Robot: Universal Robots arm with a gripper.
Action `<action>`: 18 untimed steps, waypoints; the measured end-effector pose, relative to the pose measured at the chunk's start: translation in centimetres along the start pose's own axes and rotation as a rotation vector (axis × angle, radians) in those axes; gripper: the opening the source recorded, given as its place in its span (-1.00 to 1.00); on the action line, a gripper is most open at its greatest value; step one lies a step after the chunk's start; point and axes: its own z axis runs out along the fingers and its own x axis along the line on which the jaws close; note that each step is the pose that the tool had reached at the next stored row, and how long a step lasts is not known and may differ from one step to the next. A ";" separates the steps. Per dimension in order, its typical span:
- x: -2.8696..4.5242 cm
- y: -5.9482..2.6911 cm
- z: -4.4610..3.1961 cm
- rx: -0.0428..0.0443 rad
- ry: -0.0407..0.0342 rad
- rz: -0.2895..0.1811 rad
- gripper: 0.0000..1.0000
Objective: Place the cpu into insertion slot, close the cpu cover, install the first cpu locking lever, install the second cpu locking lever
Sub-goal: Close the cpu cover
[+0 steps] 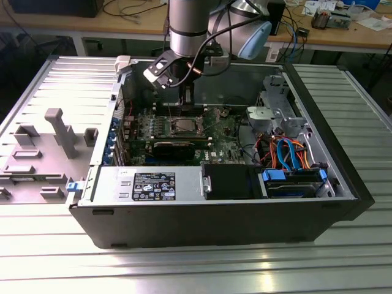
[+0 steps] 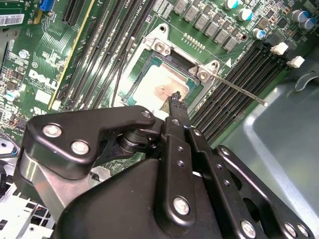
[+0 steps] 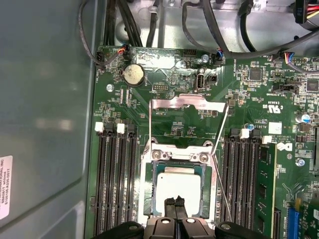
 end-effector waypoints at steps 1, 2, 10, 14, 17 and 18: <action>0.00 0.00 -0.04 0.0002 -0.0003 0.000 -0.79; 0.00 0.00 -0.06 0.0003 -0.0003 0.000 -0.79; 0.00 -0.01 -0.68 0.0001 -0.0001 0.000 -0.79; 0.03 -0.01 -0.69 0.0003 -0.0003 0.000 -0.79; 0.03 -0.01 -0.77 0.0004 -0.0005 0.000 -0.79; 0.03 -0.01 -0.85 0.0002 -0.0002 0.000 -0.79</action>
